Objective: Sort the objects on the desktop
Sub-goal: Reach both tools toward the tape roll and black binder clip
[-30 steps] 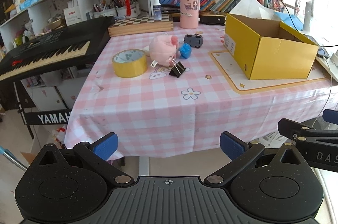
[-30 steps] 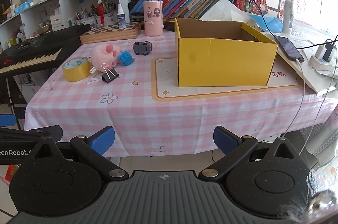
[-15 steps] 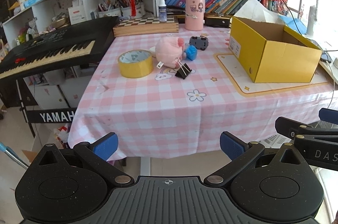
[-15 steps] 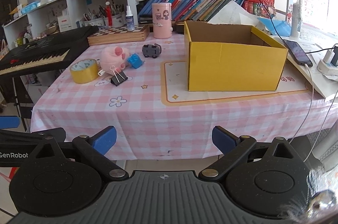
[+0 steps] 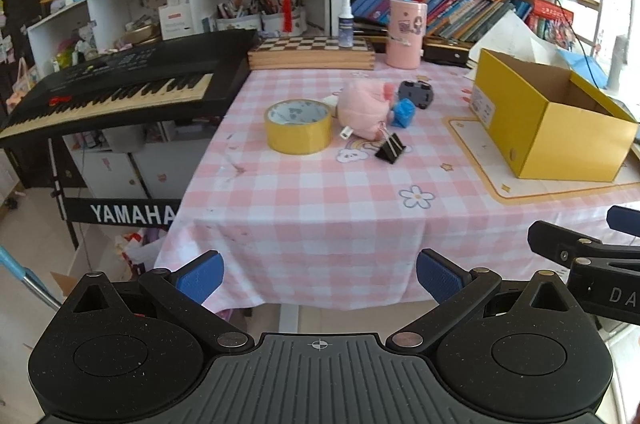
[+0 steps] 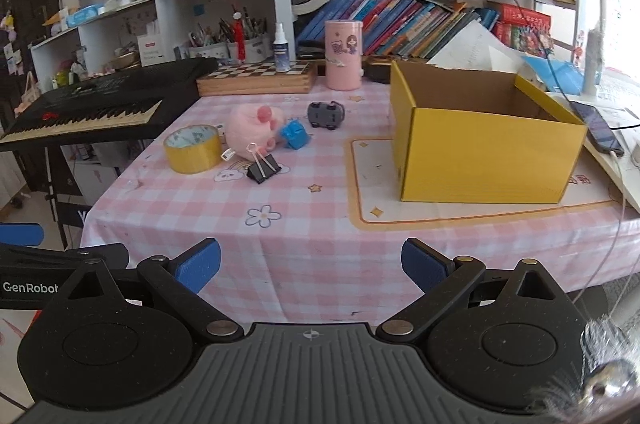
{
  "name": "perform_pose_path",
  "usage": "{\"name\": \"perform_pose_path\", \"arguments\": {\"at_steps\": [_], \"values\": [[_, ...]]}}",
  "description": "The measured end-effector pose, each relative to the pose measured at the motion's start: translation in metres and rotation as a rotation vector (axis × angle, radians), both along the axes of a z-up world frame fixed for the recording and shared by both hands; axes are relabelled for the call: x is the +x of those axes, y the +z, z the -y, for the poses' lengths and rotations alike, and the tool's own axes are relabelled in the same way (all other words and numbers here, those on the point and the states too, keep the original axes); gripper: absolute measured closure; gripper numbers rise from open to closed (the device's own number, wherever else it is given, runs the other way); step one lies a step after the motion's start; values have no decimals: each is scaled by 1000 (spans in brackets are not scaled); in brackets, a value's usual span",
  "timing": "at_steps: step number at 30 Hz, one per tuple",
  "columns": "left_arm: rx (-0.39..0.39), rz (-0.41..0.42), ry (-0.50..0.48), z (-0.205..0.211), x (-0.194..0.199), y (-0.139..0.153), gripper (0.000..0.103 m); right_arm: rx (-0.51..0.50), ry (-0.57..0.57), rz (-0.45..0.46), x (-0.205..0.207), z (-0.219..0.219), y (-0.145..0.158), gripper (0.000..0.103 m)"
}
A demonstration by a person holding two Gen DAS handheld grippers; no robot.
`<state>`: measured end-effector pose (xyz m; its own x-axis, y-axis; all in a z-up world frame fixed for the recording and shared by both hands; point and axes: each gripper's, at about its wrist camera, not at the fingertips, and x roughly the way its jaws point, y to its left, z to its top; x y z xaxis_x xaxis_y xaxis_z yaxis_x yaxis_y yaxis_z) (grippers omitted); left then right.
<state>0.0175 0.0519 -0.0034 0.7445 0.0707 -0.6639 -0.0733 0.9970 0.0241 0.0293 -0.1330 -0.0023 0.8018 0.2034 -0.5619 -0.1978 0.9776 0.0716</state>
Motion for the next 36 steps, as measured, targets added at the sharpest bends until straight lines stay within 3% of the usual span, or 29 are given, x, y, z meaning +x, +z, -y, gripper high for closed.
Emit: {"name": "perform_pose_path", "arguments": {"at_steps": [7, 15, 36], "values": [[-25, 9, 19, -16, 21, -3, 0, -32, 59, -13, 30, -15, -5, 5], [-18, 6, 73, -29, 72, -7, 0, -22, 168, -60, 88, -30, -13, 14], [-2, -100, 134, -41, 210, -40, 0, -99, 408, -173, 217, -64, -58, 23]]}}
